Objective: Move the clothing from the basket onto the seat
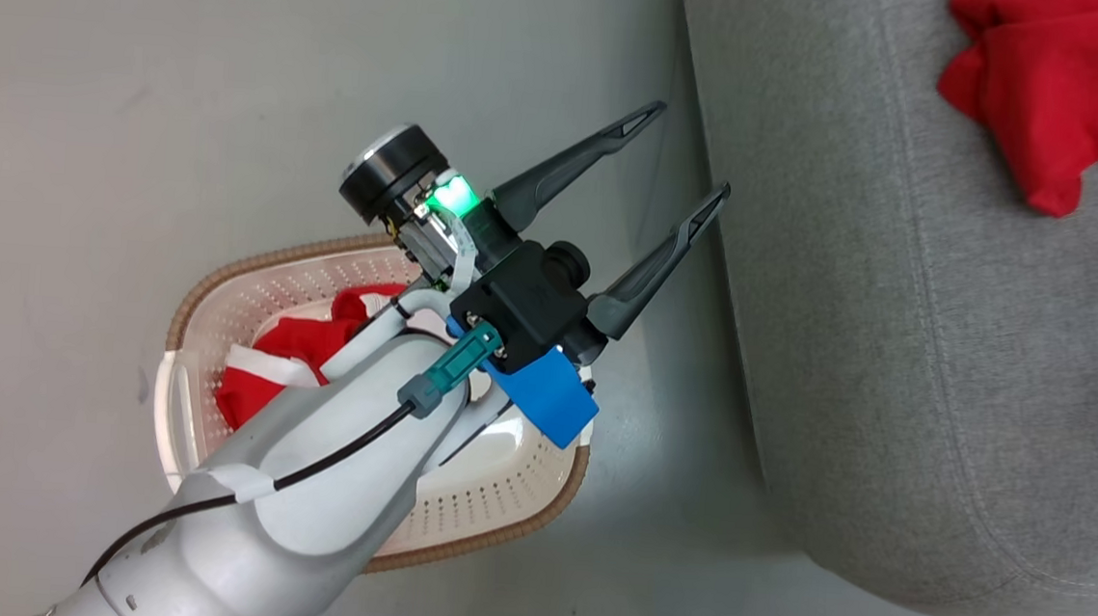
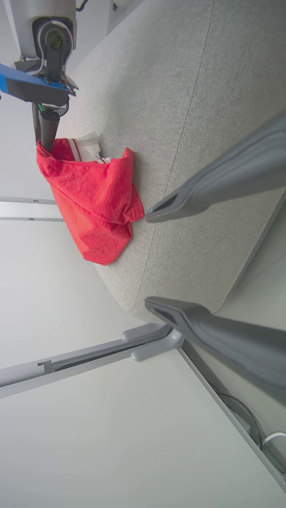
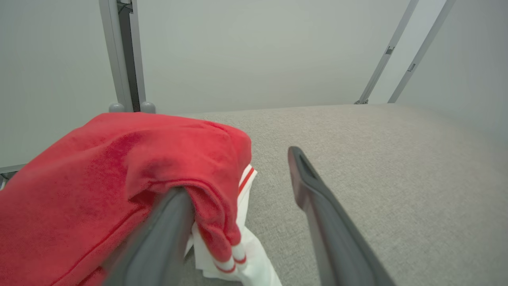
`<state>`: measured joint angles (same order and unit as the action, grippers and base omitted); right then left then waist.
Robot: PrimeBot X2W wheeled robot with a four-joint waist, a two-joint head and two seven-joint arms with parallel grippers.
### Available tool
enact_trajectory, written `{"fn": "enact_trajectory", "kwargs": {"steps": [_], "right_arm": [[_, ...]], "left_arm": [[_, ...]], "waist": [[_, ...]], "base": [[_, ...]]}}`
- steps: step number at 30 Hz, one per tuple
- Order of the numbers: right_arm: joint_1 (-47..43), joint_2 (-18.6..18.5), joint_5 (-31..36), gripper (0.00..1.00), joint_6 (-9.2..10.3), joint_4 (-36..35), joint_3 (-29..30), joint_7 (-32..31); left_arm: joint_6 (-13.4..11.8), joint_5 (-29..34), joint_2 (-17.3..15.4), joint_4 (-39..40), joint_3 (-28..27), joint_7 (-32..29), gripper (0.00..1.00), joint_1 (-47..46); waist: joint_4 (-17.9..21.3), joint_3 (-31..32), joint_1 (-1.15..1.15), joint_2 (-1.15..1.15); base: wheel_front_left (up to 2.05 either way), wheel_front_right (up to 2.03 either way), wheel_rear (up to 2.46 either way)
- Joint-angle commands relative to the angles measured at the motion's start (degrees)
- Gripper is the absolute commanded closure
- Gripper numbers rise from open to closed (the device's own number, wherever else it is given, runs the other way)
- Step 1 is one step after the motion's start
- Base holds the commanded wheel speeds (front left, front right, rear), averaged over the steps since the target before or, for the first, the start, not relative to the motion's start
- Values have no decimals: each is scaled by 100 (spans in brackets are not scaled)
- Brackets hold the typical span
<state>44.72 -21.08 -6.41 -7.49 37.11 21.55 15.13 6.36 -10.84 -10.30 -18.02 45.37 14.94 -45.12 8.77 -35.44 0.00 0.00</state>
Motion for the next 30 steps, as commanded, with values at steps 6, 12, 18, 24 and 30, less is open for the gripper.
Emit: {"fn": "enact_trajectory", "kwargs": {"steps": [6, 12, 18, 24, 30], "right_arm": [[-834, 229, 73, 0, -1, -516, 28, 3], [-1673, 494, 150, 0, -1, -1278, -35, 3], [-2218, 762, 97, 0, -1, -2020, -483, 2], [-2517, 1031, -51, 0, -1, -2604, -997, 2], [-2752, 1159, -83, 0, -1, -2953, -1442, 2]], "left_arm": [[-95, -115, 14, 38, -126, 31, 0, 245], [-226, -226, -81, 125, -389, 32, 0, 610], [-383, -349, -170, 212, -766, 33, 0, 1108], [-511, -429, -194, 299, -1212, 33, 0, 1605], [-580, -443, -136, 381, -1674, 28, 0, 1998]], "waist": [[117, 510, 0, 0], [93, 1000, 0, 0], [-40, 1475, 0, 0], [-304, 1868, 0, 0], [-664, 2152, 0, 0]], "base": [[0, 0, 0], [0, 0, 0], [0, 0, 0], [0, 0, 0], [0, 0, 0]]}}
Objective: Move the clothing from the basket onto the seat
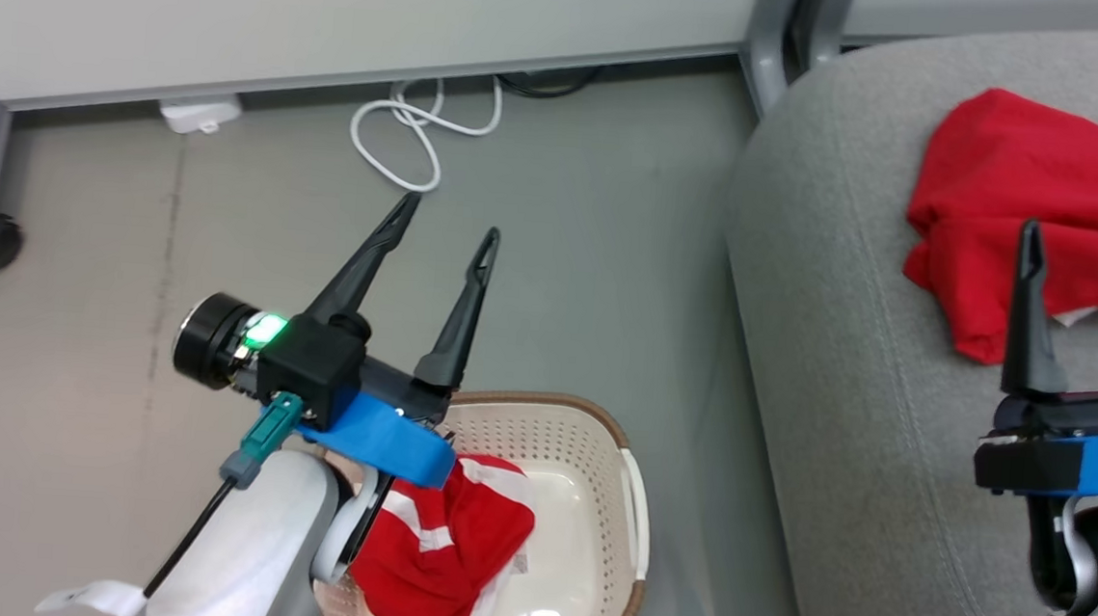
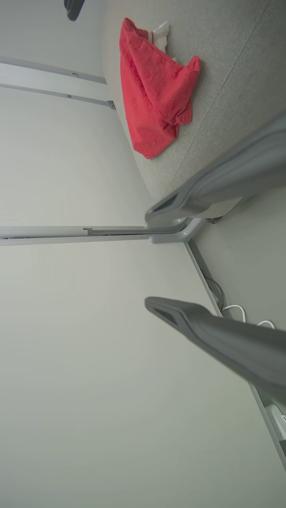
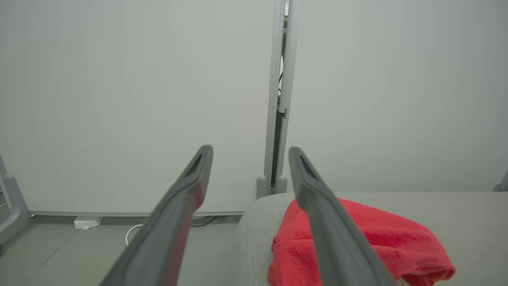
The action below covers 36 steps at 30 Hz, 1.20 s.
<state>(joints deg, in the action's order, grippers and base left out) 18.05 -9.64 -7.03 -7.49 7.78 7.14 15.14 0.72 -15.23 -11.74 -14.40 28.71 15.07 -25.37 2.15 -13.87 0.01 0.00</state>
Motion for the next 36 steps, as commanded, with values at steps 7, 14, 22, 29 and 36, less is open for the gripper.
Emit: {"fn": "enact_trajectory", "kwargs": {"steps": [7, 14, 22, 29, 36], "right_arm": [[-354, 172, -24, 0, -1, -265, -262, 2], [-758, 348, 87, 0, -1, -378, -444, 2], [-1276, 532, 211, 0, -1, -550, -582, 1], [-1681, 647, 287, 0, -1, -642, -509, 1], [-1855, 675, 328, 0, -1, -563, -497, 1]], "left_arm": [[-50, 82, 27, 91, -555, 15, 0, 543], [-96, 167, 40, 173, -1121, 15, 0, 1165], [-78, 278, 152, 320, -1672, 15, 0, 1697], [60, 432, 289, 295, -1861, 15, 0, 1933], [183, 534, 413, 230, -1973, 15, 0, 2068]], "waist": [[-349, 319, -1, 0], [-526, 629, -1, 0], [-553, 892, -1, 0], [-513, 1080, -1, 0], [-430, 1211, -1, 0]], "base": [[0, 0, 0], [0, 0, 0], [0, 0, 0], [0, 0, 0], [0, 0, 0]]}}
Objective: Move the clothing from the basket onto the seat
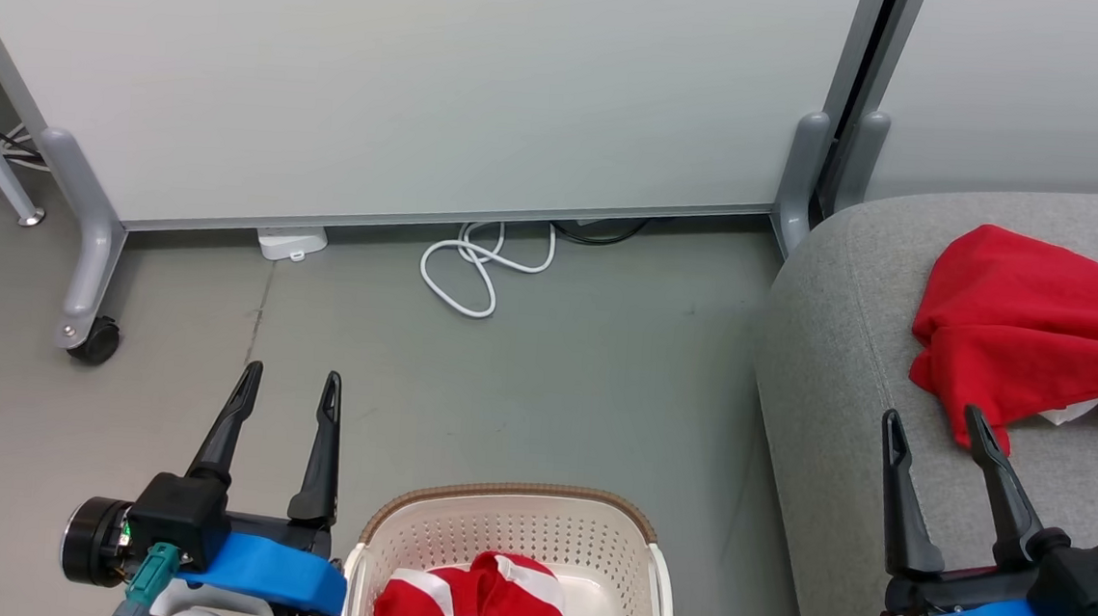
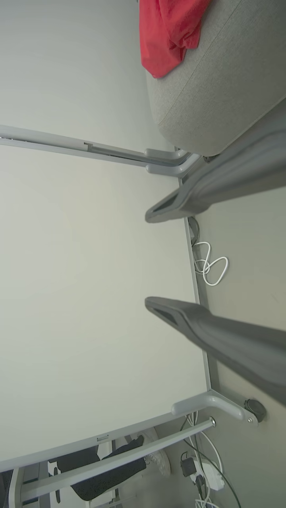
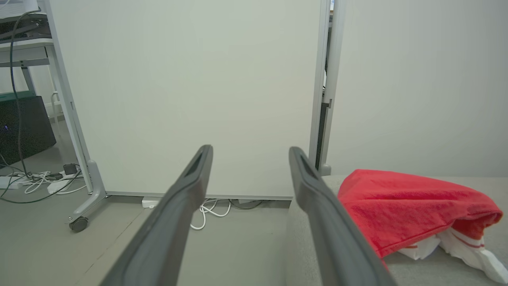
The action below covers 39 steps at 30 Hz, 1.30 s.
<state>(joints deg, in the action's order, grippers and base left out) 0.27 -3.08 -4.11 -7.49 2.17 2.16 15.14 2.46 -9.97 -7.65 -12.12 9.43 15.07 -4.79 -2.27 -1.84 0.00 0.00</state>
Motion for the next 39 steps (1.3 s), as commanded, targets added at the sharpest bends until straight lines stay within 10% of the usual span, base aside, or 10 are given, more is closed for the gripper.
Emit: {"fn": "enact_trajectory", "kwargs": {"steps": [1, 25, 39], "right_arm": [[-82, 20, 36, 0, -1, 12, -2, 1], [21, 22, -92, 0, -1, 70, -49, 1], [458, 20, 52, 0, -1, -136, -176, 1]], "left_arm": [[25, 30, 14, -5, -60, 15, 0, 30], [257, 304, 184, -118, -253, 15, 0, -19], [491, 623, -4, -897, 735, 15, 0, -1069]], "waist": [[23, 13, 0, 0], [134, -5, 0, 0], [229, -588, 0, 0]], "base": [[0, 0, 0], [0, 0, 0], [0, 0, 0]]}}
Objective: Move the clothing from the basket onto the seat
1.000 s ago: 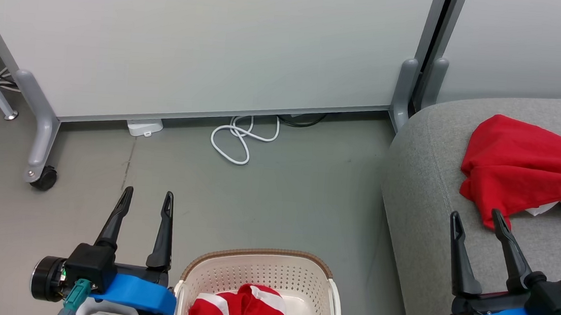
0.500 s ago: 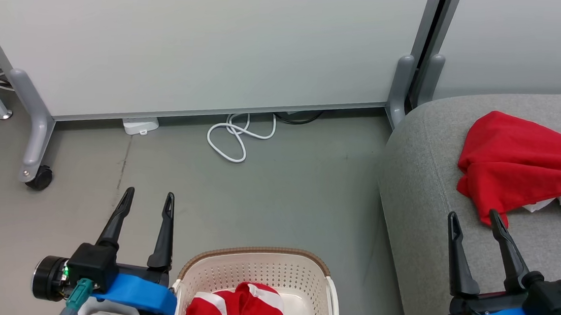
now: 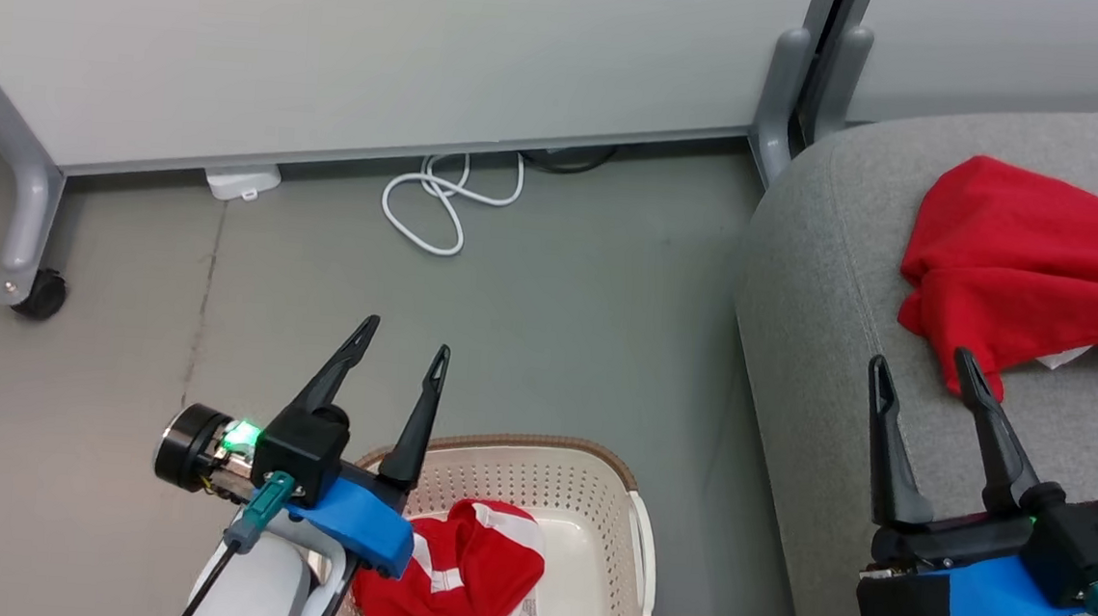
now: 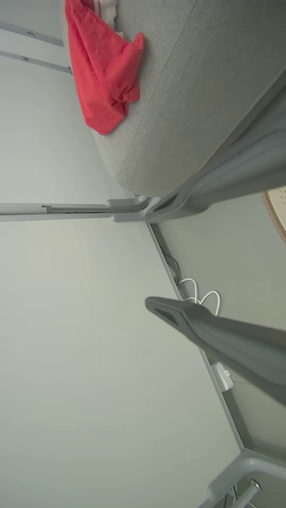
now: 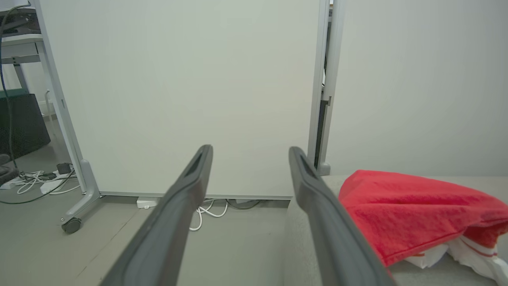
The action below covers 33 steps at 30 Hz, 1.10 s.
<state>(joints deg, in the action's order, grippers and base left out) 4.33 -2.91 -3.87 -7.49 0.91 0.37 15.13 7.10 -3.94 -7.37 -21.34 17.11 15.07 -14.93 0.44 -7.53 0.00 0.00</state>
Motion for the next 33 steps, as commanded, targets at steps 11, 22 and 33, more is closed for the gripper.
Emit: {"fn": "enact_trajectory", "kwargs": {"steps": [11, 22, 33], "right_arm": [[645, -92, 164, 0, -1, -229, -117, 2], [1143, -158, 203, 0, -1, -408, -257, 2], [1737, -201, 228, 0, -1, -590, -459, 2]], "left_arm": [[35, 90, -317, -1278, 1043, 15, 0, -992], [36, 35, -496, -2660, 2068, 15, 0, -1964], [36, -16, -502, -4388, 3246, -219, 0, -2963]], "waist": [[123, -933, 0, 0], [301, -1840, 0, 0], [585, -2843, 0, 0]], "base": [[0, 0, 0], [0, 0, 0], [0, 0, 0]]}}
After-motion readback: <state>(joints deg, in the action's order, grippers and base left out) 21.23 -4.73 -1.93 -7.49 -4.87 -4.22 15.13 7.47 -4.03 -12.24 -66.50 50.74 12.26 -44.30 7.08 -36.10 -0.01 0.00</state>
